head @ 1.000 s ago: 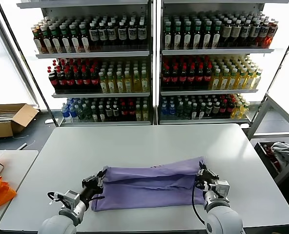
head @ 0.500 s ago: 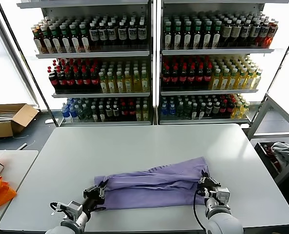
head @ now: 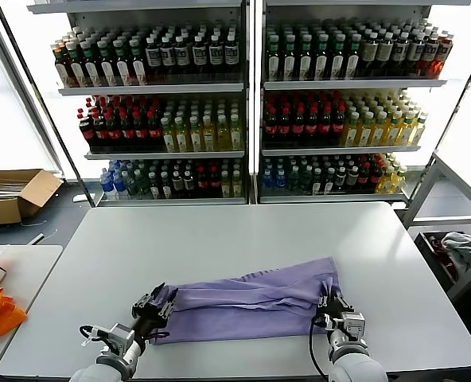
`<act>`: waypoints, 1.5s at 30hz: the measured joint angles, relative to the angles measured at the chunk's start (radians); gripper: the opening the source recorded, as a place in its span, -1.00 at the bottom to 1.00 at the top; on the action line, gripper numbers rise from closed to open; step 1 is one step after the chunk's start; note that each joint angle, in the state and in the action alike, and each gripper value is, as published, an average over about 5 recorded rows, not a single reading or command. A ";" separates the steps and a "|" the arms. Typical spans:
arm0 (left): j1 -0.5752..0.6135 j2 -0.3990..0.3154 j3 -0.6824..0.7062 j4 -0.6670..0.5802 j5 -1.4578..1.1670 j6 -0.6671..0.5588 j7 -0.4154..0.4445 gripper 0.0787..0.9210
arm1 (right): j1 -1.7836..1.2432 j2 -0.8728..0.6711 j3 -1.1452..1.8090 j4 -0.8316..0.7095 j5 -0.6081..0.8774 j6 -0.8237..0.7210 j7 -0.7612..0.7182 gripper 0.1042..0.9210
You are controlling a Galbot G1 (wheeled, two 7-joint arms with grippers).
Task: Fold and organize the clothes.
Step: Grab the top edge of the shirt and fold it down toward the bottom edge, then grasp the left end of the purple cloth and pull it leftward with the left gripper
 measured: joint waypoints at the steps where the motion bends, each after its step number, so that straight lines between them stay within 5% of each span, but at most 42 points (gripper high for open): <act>1: 0.000 0.000 -0.001 -0.005 0.001 0.003 -0.002 -0.08 | -0.001 -0.002 0.001 0.002 0.000 0.000 0.000 -0.23; 15: 0.042 -0.072 -0.036 -0.102 -0.004 0.069 -0.067 0.75 | -0.003 -0.035 0.031 0.137 0.035 0.003 -0.003 0.69; 36: 0.075 -0.198 -0.062 -0.071 -0.125 0.158 -0.152 0.76 | 0.003 -0.048 0.012 0.199 0.053 0.023 -0.005 0.76; 45: 0.074 -0.202 -0.058 -0.045 -0.158 0.172 -0.160 0.32 | 0.004 -0.044 0.013 0.214 0.054 0.024 -0.005 0.76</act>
